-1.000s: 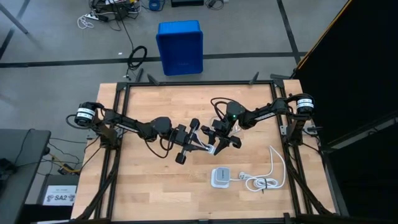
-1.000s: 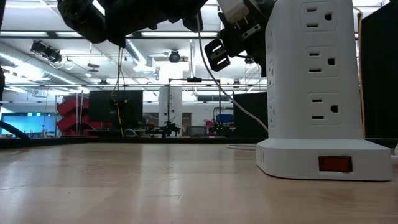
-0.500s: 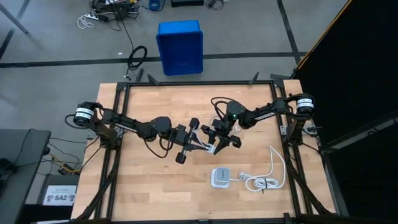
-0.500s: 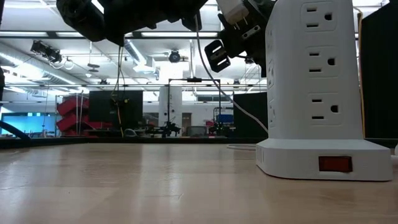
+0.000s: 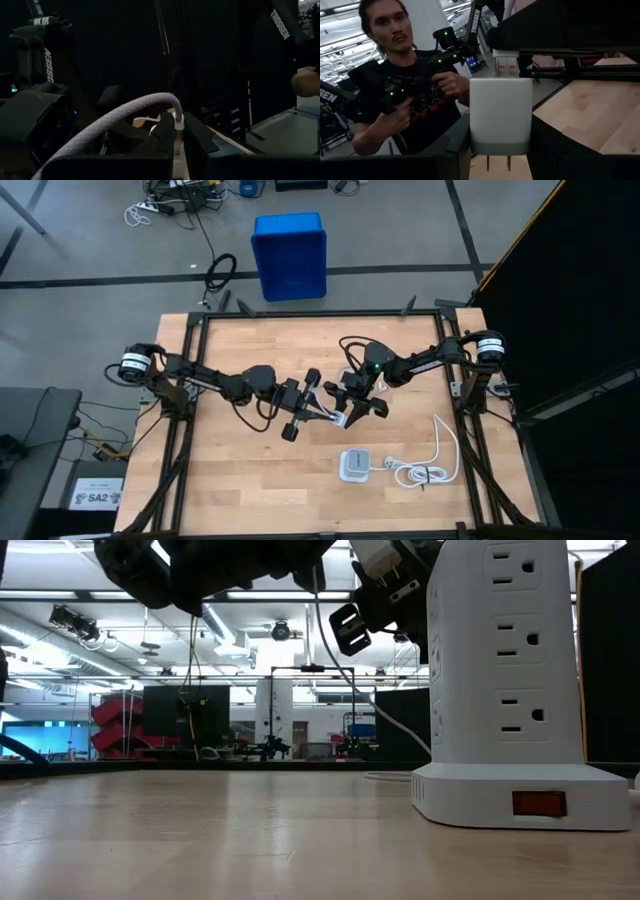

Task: Insert USB
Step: Insert the white usb cable into the white charger adapter

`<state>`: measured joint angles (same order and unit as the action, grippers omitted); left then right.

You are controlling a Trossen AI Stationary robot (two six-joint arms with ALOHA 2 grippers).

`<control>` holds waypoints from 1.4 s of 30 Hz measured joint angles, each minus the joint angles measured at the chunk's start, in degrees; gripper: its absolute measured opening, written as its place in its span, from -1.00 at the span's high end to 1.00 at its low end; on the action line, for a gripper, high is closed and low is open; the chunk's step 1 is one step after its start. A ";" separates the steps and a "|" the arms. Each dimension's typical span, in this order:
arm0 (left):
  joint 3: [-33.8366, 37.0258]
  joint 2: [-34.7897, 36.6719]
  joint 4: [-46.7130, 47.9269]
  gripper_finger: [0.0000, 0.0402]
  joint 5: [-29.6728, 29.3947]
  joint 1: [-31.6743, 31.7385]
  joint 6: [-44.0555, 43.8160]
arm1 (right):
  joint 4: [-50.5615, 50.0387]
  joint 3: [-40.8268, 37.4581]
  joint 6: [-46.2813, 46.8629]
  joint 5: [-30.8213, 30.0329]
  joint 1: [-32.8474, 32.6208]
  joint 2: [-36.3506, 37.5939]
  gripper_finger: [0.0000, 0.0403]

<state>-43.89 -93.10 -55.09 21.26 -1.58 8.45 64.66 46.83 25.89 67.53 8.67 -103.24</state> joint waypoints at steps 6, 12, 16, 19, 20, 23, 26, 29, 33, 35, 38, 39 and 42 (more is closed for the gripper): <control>-0.60 -0.07 0.16 1.00 -0.01 0.19 -1.09 | 0.02 0.00 -0.02 -0.02 -0.07 0.02 0.45; -0.61 -0.06 0.19 1.00 0.07 0.17 -1.40 | 0.02 0.00 -0.03 -0.18 -0.07 0.04 0.45; -0.63 -0.04 0.19 1.00 0.17 0.17 -1.55 | 0.02 0.00 -0.04 -0.26 -0.07 0.04 0.45; -0.63 -0.04 0.19 1.00 0.26 0.17 -1.60 | 0.02 0.00 -0.05 -0.33 0.04 0.04 0.45; -0.63 -0.04 0.17 1.00 0.26 0.17 -1.64 | 0.02 0.00 0.00 -0.33 0.16 0.04 0.45; -0.63 0.66 0.18 1.00 0.58 0.18 -2.70 | 0.02 0.01 2.18 0.02 0.84 0.04 0.45; -0.25 1.88 0.86 1.00 0.78 0.25 -3.01 | -0.21 0.14 5.68 0.87 2.13 0.12 0.45; 1.26 4.34 2.44 1.00 0.05 0.28 -2.94 | -3.00 0.31 8.67 1.77 3.96 0.34 0.45; 4.34 8.39 6.99 1.00 -1.87 -0.08 -2.23 | -15.94 0.44 8.96 2.31 6.71 0.48 0.45; 5.86 10.24 7.47 1.00 -5.15 0.11 -1.49 | -25.42 0.42 7.16 3.48 8.21 0.48 0.45; 7.83 11.20 7.49 1.00 -7.09 0.08 -1.79 | -41.26 0.32 1.15 3.64 10.87 0.39 0.45; 8.20 11.22 7.70 1.00 -7.45 0.03 -2.09 | -46.51 0.31 -1.30 3.57 11.83 0.39 0.45; 8.69 11.56 7.31 1.00 -8.53 0.06 -2.62 | -62.19 0.26 -8.88 2.99 14.17 0.37 0.45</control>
<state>-35.20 -81.54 -47.78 12.73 -1.52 5.84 2.47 47.09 17.01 70.51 22.84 -102.87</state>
